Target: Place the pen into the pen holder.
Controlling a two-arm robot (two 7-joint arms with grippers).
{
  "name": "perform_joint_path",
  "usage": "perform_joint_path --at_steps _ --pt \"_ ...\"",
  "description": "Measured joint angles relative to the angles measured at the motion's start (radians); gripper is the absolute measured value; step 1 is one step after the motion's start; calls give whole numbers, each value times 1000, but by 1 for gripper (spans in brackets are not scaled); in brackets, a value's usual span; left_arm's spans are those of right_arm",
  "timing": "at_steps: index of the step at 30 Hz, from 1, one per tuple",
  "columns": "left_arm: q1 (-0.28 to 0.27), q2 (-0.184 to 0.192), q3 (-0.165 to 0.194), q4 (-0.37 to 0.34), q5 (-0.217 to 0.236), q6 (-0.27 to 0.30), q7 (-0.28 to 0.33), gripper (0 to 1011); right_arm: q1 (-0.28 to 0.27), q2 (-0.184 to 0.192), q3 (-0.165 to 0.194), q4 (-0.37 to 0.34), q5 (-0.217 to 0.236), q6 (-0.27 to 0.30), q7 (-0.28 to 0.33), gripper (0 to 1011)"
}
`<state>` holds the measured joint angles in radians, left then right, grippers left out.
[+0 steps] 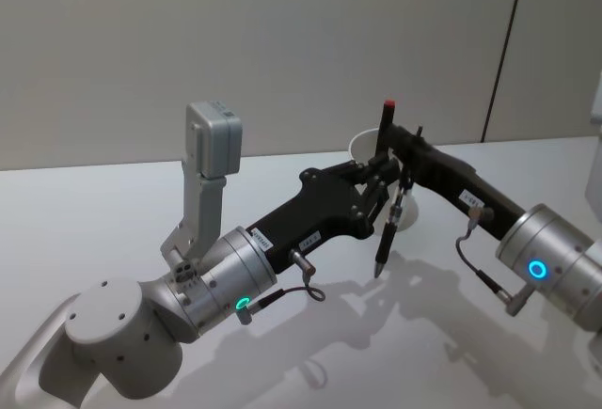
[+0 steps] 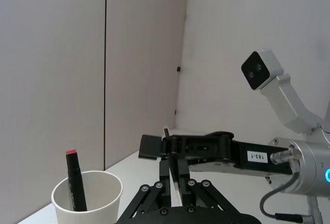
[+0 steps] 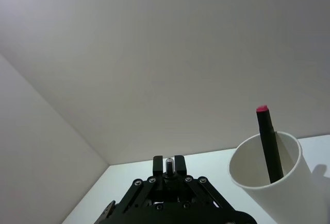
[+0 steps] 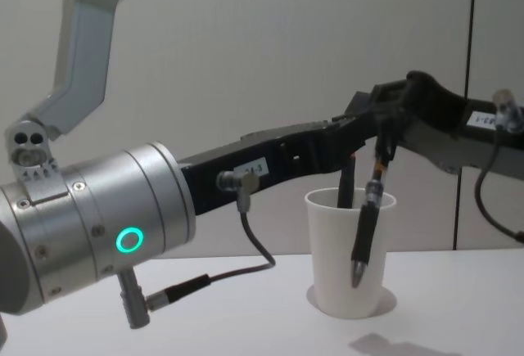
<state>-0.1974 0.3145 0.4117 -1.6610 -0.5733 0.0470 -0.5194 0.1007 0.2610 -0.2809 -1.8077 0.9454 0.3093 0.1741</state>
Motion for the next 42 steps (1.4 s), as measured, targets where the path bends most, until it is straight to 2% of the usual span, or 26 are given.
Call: perform_joint_path --at_steps 6,16,25,34,42 --pt "0 0 0 0 0 0 0 113 11 3 13 0 16 -15 -13 119" --pt "0 0 0 0 0 0 0 113 25 18 43 1 68 -38 -62 119" --pt "0 0 0 0 0 0 0 113 31 29 69 3 147 -49 -119 119" --pt "0 0 0 0 0 0 0 113 58 21 85 34 242 -54 -167 119" --pt "0 0 0 0 0 0 0 113 95 8 87 75 275 -54 -177 119"
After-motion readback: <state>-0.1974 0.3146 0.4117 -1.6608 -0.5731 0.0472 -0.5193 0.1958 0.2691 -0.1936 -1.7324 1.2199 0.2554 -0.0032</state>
